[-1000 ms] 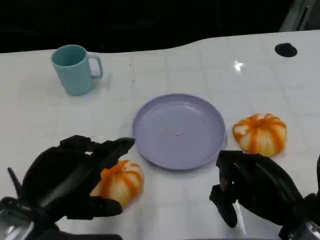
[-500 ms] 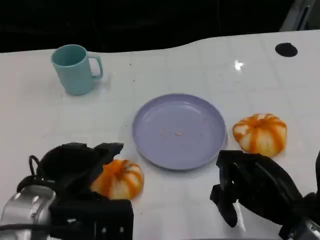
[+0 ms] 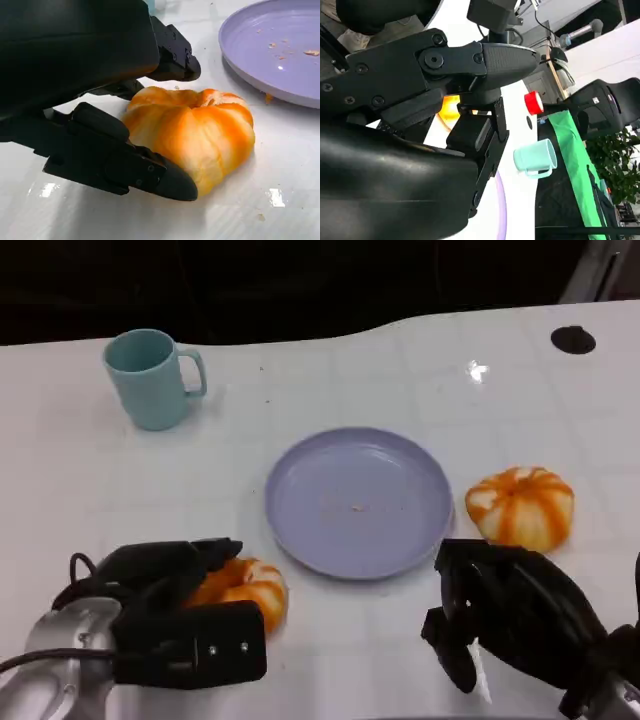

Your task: Grasp the bread from the table and place it into the plate.

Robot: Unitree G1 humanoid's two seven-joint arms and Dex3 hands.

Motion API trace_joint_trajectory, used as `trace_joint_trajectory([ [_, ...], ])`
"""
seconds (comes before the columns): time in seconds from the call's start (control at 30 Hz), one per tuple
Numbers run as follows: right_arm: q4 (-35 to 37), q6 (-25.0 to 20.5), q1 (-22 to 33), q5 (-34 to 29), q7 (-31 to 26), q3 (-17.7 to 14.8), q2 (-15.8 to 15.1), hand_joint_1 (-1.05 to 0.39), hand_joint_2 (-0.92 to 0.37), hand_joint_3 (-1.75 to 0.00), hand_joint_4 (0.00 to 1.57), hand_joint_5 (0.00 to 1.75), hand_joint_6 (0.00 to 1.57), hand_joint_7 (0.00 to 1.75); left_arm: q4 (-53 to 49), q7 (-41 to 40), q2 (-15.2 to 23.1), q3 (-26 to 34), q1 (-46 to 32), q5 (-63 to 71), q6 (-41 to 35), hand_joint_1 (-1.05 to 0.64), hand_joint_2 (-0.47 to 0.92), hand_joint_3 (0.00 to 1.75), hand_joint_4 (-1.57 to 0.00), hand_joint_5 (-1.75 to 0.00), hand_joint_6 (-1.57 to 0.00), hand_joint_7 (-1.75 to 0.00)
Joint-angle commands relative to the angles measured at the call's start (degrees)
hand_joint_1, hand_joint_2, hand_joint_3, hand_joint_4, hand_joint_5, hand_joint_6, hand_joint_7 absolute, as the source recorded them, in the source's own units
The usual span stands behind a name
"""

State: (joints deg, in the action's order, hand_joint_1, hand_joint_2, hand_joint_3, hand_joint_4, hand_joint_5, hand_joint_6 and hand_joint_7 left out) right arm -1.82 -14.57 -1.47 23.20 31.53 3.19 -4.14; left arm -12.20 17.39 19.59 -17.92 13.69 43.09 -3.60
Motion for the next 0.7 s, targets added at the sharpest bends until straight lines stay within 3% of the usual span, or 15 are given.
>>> trace_joint_trajectory([
  [0.03,-0.96,-0.12,0.18,0.11,-0.14,-0.36,-0.67,-0.93,-0.92,-0.39,1.31,1.59,1.11,1.52,-3.52,-2.66,0.56,-0.12,0.52,-3.09,2.64,-0.58,0.84,0.00,-0.36,-0.16,-0.33,-0.03],
  [0.13,-1.10,-0.10,0.27,0.23,-0.03,-0.40,-0.69,-0.93,-0.92,-0.39,1.31,1.58,1.11,1.52,-5.72,-3.27,0.91,-0.05,1.12,-4.91,4.14,-0.53,0.84,0.00,-0.40,-0.17,-0.39,-0.05],
  [0.2,-1.24,0.04,0.36,0.05,0.01,-0.33,-0.84,-0.93,-0.92,-0.41,1.31,1.58,1.11,1.52,-7.78,-4.14,0.96,0.13,1.60,-6.10,5.24,-0.45,0.85,0.01,-0.52,-0.23,-0.50,-0.08],
  [0.23,-1.30,0.06,0.40,0.05,0.05,-0.33,-0.88,-0.93,-0.92,-0.41,1.31,1.58,1.11,1.52,-8.97,-4.98,0.93,0.12,1.94,-6.40,5.73,-0.40,0.86,0.01,-0.60,-0.30,-0.58,-0.09],
  [0.33,-1.40,-0.31,0.46,0.51,0.19,-0.53,-0.90,-0.92,-0.92,-0.41,1.30,1.58,1.10,1.52,-12.20,-8.22,1.27,-0.79,3.08,-5.70,7.36,-0.25,0.90,0.02,-0.68,-0.81,-0.91,-0.08],
  [0.4,-1.52,-0.41,0.52,0.70,0.22,-0.62,-0.87,-0.92,-0.92,-0.40,1.30,1.58,1.10,1.52,-14.29,-10.29,2.04,-1.98,3.98,-4.26,8.72,-0.21,0.91,0.11,-0.77,-0.86,-1.07,-0.11],
  [0.47,-1.78,-0.64,0.60,0.72,-0.03,-0.67,-0.85,-0.92,-0.92,-0.40,1.31,1.58,1.10,1.52,-15.74,-12.04,2.93,-3.27,4.74,-2.69,9.77,-0.22,0.91,0.35,-0.90,-1.01,-1.25,-0.20],
  [0.5,-1.85,-0.77,0.62,0.79,-0.12,-0.72,-0.81,-0.92,-0.92,-0.40,1.31,1.58,1.10,1.52,-16.33,-12.85,3.33,-3.88,5.06,-2.09,10.29,-0.23,0.91,0.42,-0.90,-1.11,-1.26,-0.27],
  [0.57,-1.80,-0.75,0.60,0.79,-0.08,-0.80,-0.77,-0.93,-0.92,-0.39,1.31,1.58,1.10,1.52,-16.81,-14.59,3.99,-5.03,5.44,-0.57,10.86,-0.24,0.91,0.48,-0.88,-1.32,-1.16,-0.62],
  [0.6,-1.82,-0.67,0.60,0.68,-0.06,-0.79,-0.80,-0.93,-0.92,-0.39,1.31,1.58,1.10,1.52,-16.55,-15.51,4.47,-5.78,5.56,0.65,10.93,-0.24,0.92,0.45,-0.82,-1.54,-0.97,-1.00],
  [0.63,-1.85,-0.63,0.60,0.58,-0.05,-0.78,-0.83,-0.93,-0.92,-0.39,1.31,1.58,1.10,1.52,-16.23,-16.30,4.84,-6.35,5.62,1.59,10.96,-0.24,0.92,0.44,-0.79,-1.61,-0.88,-1.14],
  [0.7,-1.98,-0.70,0.61,0.45,-0.14,-0.76,-0.90,-0.94,-0.92,-0.39,1.31,1.58,1.10,1.52,-15.79,-18.45,5.31,-7.01,5.58,2.93,11.31,-0.24,0.92,0.43,-0.78,-1.64,-0.81,-1.23],
])
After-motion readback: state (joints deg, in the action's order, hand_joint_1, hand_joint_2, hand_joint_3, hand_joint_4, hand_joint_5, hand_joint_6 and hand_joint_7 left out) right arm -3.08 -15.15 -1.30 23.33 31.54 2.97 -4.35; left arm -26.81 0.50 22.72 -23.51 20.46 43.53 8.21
